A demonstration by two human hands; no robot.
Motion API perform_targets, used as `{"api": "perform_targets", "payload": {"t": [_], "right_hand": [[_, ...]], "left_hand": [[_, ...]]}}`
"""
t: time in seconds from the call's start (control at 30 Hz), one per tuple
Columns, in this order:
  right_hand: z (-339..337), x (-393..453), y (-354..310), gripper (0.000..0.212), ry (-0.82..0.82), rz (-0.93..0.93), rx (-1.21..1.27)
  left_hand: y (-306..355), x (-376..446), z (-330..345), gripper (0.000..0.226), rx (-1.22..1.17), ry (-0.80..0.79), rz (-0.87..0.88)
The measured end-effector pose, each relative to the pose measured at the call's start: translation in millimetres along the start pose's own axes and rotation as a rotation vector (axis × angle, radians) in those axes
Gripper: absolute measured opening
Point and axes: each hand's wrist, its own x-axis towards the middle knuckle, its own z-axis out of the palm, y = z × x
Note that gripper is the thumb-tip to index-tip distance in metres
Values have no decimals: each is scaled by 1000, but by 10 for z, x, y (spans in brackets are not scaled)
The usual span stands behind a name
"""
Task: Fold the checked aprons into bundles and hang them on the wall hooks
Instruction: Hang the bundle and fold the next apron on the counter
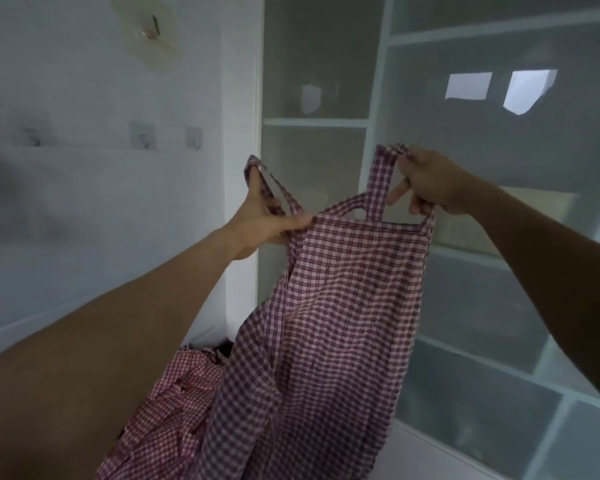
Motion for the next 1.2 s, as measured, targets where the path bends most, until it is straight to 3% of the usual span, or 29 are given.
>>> {"api": "perform_targets", "payload": {"t": [0.07, 0.17, 0.3, 0.33, 0.43, 0.5, 0.57, 0.67, 0.73, 0.8, 0.9, 1.03, 1.1, 1.2], "right_hand": [[-82, -14, 178, 29, -65, 27, 3], [-145, -38, 430, 33, -117, 34, 55], [-134, 0, 798, 36, 29, -40, 71], [-128, -11, 879, 36, 42, -51, 165], [-96, -110, 963, 46, -104, 37, 770], [-33, -164, 1002, 34, -192, 68, 968], [12, -209, 967, 27, -260, 64, 978], [-27, -191, 881, 23, -416, 54, 1046], [-68, -136, 863, 16, -524, -22, 803], [-34, -74, 885, 34, -492, -107, 339], [131, -134, 802, 76, -549, -51, 229], [433, -186, 721, 136, -491, -80, -250], [597, -189, 683, 139, -464, -106, -351], [784, -245, 616, 132, -512, -125, -299]], "left_hand": [[-45, 13, 282, 139, 19, -19, 1], [-149, 77, 538, 131, 79, 135, 117], [-209, 58, 648, 102, 404, 403, 242], [-208, 43, 637, 97, 506, 451, 263], [-204, 1, 489, 92, 757, 522, 295], [-228, -24, 356, 88, 822, 524, 314], [-204, -56, 265, 84, 646, 414, 255], [-138, -156, 181, 97, 155, 215, 14], [-94, -207, 87, 101, 131, 157, -22], [-52, -249, -20, 99, 275, 132, 23], [66, -304, -104, 96, 583, 69, 101], [171, -317, -82, 98, 912, 32, 122], [152, -323, -124, 106, 868, 31, 103], [111, -322, -219, 120, 623, -7, 58]]}}
